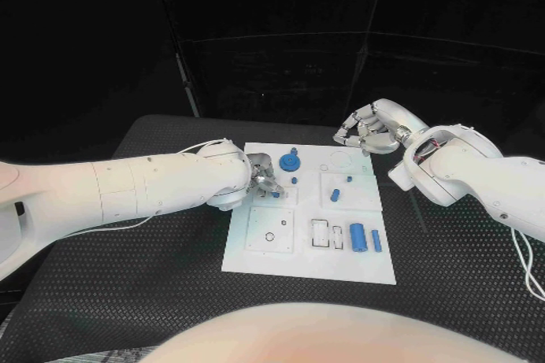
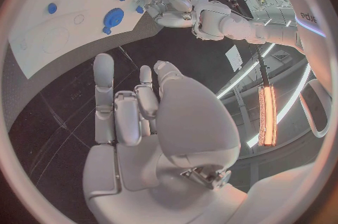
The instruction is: Assemble the parts on the task board
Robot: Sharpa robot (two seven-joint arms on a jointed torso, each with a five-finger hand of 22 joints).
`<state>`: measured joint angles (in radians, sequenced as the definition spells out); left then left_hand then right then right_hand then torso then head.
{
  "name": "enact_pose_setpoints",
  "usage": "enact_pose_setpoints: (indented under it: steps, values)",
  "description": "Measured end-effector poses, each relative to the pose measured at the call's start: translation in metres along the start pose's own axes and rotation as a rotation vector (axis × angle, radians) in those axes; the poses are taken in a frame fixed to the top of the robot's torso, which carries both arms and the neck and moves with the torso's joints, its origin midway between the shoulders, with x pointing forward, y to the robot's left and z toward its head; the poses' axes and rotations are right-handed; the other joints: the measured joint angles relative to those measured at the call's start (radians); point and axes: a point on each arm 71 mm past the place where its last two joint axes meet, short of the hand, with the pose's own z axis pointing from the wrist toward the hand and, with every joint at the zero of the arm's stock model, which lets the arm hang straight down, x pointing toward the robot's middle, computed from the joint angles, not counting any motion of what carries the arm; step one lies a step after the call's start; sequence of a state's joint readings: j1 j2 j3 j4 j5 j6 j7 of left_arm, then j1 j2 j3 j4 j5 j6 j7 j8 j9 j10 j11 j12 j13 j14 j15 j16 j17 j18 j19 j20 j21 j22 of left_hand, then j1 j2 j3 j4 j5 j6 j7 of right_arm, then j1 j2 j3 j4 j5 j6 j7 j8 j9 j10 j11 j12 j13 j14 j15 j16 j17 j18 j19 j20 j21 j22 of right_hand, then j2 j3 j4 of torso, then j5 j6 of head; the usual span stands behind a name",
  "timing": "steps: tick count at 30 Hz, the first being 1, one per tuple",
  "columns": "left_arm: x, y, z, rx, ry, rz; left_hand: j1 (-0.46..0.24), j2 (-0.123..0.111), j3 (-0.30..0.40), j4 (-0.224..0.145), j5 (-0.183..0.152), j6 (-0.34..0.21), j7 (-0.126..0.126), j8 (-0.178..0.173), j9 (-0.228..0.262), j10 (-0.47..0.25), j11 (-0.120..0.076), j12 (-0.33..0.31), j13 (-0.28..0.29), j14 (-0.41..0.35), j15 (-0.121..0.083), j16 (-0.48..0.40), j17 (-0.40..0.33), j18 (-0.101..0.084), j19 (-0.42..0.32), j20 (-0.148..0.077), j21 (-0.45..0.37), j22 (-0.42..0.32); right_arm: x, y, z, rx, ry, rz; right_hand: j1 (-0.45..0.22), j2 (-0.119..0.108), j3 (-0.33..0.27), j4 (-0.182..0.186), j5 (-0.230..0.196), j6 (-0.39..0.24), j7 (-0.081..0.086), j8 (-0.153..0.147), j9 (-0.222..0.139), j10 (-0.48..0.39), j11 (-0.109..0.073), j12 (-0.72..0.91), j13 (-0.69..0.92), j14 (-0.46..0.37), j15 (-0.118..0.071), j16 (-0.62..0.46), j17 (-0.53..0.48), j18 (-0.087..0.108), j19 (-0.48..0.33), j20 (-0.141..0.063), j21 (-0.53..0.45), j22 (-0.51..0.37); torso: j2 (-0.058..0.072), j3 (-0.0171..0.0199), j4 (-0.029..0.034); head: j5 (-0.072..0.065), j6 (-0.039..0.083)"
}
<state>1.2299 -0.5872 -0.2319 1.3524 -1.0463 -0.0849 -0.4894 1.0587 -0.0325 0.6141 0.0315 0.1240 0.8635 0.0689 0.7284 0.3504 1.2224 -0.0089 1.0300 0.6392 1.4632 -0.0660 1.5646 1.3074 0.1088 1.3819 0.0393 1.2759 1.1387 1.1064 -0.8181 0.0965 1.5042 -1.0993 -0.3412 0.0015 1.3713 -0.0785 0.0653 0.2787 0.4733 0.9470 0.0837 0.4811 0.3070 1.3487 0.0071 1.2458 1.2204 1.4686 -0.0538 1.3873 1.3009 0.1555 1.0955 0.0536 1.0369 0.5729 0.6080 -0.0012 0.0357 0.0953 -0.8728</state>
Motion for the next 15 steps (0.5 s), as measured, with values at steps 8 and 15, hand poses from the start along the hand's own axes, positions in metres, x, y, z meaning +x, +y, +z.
enact_pose_setpoints:
  steps: [8, 15]
  values:
    - [-0.0009, -0.0008, 0.0002, 0.000, 0.014, 0.011, 0.000, 0.000, 0.000, 0.000, 0.004, -0.002, 0.002, 0.000, -0.002, 0.000, 0.000, 0.000, 0.000, 0.000, 0.000, 0.000, 0.000, 0.000, 0.000, 0.000, 0.000, 0.000, 0.0001, -0.0001, 0.0000, 0.000, 0.001, 0.000, 0.004, -0.004, 0.000, 0.000, 0.001, 0.000, 0.000, 0.000, 0.001, 0.000, 0.000, 0.000, 0.000, 0.000, 0.000, 0.000, 0.000, 0.000, 0.000, 0.000, 0.000, 0.000, 0.000, -0.0001, 0.0000, -0.001, 0.000]
    - [-0.0009, -0.0010, -0.0001, 0.001, 0.020, 0.015, 0.000, 0.000, 0.000, 0.000, 0.004, 0.000, 0.000, 0.000, -0.002, 0.000, 0.000, 0.000, 0.000, 0.000, 0.000, 0.000, 0.000, 0.000, 0.000, 0.000, 0.000, 0.001, 0.0003, 0.0000, 0.0001, 0.000, 0.002, 0.000, 0.004, -0.004, 0.000, 0.000, 0.001, 0.000, 0.000, 0.000, 0.001, 0.000, 0.000, 0.000, 0.000, 0.000, 0.000, 0.000, 0.000, 0.000, 0.000, 0.000, 0.000, 0.000, 0.000, -0.0003, 0.0001, -0.001, 0.000]
